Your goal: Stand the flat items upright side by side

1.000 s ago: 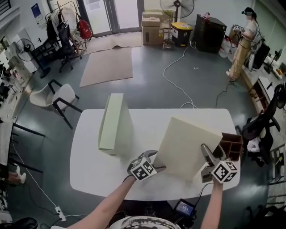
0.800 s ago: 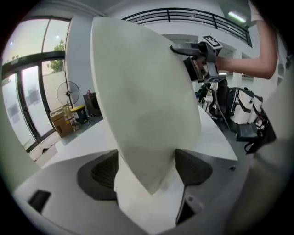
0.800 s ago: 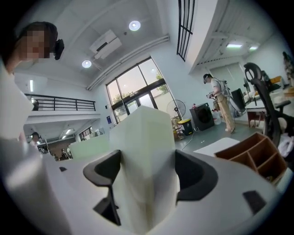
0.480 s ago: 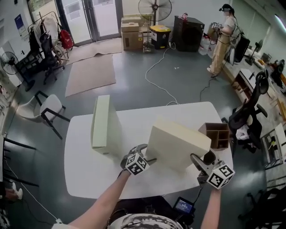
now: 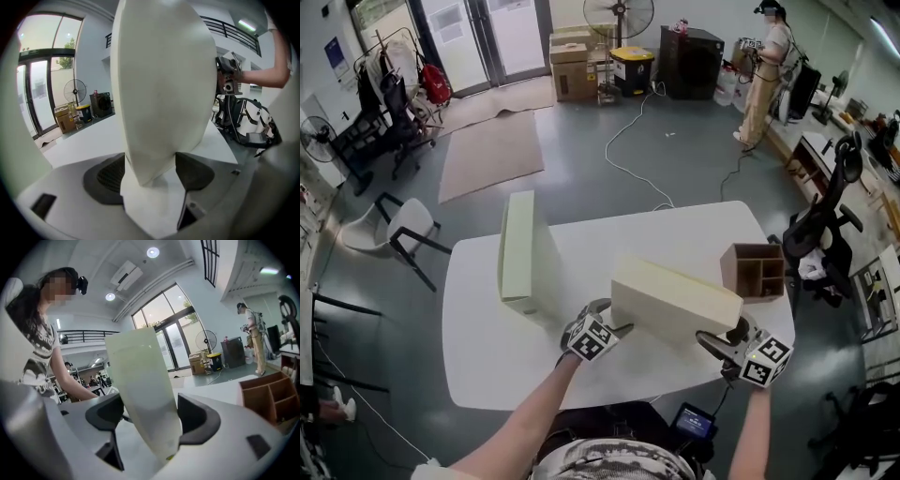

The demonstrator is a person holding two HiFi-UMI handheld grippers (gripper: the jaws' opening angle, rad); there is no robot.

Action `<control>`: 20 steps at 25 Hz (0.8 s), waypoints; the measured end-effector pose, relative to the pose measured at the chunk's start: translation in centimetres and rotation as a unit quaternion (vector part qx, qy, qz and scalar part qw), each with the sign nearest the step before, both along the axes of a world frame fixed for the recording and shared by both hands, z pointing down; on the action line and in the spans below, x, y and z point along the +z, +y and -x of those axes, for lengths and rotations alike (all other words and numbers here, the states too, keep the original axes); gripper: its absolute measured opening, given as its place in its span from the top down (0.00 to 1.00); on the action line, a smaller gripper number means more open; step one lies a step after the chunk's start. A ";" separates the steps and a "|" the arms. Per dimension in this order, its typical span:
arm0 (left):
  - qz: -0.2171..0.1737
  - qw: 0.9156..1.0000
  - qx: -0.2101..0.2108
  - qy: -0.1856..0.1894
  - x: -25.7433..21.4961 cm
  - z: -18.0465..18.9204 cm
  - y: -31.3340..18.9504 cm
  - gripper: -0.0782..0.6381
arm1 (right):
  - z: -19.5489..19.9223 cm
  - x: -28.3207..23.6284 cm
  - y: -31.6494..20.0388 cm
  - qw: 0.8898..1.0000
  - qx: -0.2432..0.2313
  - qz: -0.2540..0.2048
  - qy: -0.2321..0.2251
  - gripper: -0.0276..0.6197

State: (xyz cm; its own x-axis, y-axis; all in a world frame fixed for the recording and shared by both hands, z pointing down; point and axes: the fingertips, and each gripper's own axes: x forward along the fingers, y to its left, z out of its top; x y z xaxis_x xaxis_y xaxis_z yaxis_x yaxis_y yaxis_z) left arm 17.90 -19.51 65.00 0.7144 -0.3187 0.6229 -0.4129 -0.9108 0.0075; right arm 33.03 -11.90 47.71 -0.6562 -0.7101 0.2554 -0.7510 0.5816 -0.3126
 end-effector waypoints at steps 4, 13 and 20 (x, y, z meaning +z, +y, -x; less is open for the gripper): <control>0.029 0.998 -0.040 0.042 -0.7 0.4 0.3 0.41 | 0.4 -0.2 0.4 0.999 0.032 -0.018 0.029 0.43; 0.054 0.991 -0.084 0.085 -1.7 3.4 3.7 0.43 | 3.0 0.0 -1.8 0.979 0.193 -0.035 0.058 0.46; 0.059 0.989 -0.109 0.078 -1.0 8.0 6.2 0.44 | 11.0 0.4 -6.4 0.962 0.259 -0.029 0.083 0.46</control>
